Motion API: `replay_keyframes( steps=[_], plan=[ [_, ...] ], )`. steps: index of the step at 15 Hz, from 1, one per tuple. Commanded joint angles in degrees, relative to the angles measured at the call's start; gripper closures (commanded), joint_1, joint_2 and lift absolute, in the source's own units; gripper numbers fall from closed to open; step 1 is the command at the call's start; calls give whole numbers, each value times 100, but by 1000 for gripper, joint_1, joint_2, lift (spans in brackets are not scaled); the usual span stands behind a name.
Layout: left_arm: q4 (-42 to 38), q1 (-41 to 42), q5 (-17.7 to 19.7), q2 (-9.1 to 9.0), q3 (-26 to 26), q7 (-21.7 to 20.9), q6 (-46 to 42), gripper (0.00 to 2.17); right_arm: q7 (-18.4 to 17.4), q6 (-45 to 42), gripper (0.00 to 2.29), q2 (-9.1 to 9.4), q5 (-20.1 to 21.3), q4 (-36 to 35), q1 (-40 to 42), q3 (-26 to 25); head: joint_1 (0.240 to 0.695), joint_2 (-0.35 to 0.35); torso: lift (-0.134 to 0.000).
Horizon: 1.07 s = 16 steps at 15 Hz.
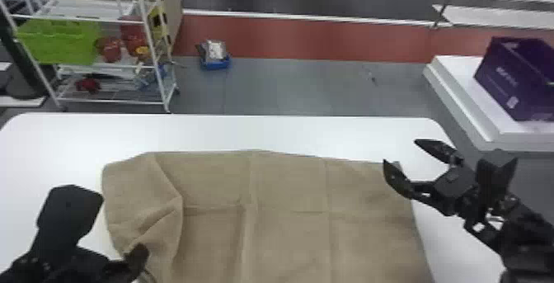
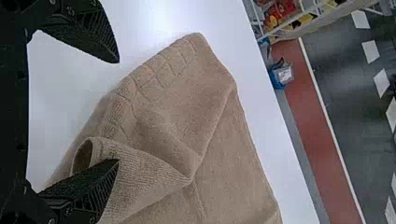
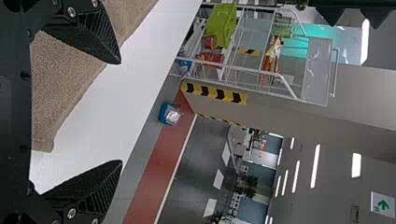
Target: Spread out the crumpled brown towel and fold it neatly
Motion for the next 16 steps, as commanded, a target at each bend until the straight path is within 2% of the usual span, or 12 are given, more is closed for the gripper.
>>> replay_keyframes(
  steps=[1, 5, 7, 10, 11, 13, 16],
  plan=[
    [262, -229, 98, -32, 15, 45, 0, 154, 0, 18, 130, 3, 26, -59, 19, 1, 695, -92, -122],
    [711, -915, 36, -191, 94, 203, 35, 205, 9, 35, 130, 3, 35, -156, 89, -17, 695, -86, -122],
    [878, -1196, -280, -199, 15, 221, 299, 205, 9, 35, 130, 3, 26, -200, 133, -43, 695, -67, -122],
    [1212, -1293, -790, -120, -56, 63, 510, 205, 18, 35, 130, 3, -9, -226, 177, -114, 695, -50, -122],
    [1308, -1301, -834, -15, -47, 1, 510, 205, 18, 35, 130, 3, -9, -226, 177, -122, 695, -38, -122],
    [1423, -1301, -904, 82, 6, -104, 510, 205, 18, 35, 130, 3, -18, -217, 160, -122, 695, -27, -122],
    [1423, -1266, -974, 108, -21, -113, 510, 205, 9, 35, 130, 3, -18, -174, 125, -87, 695, -8, -122]
  ],
)
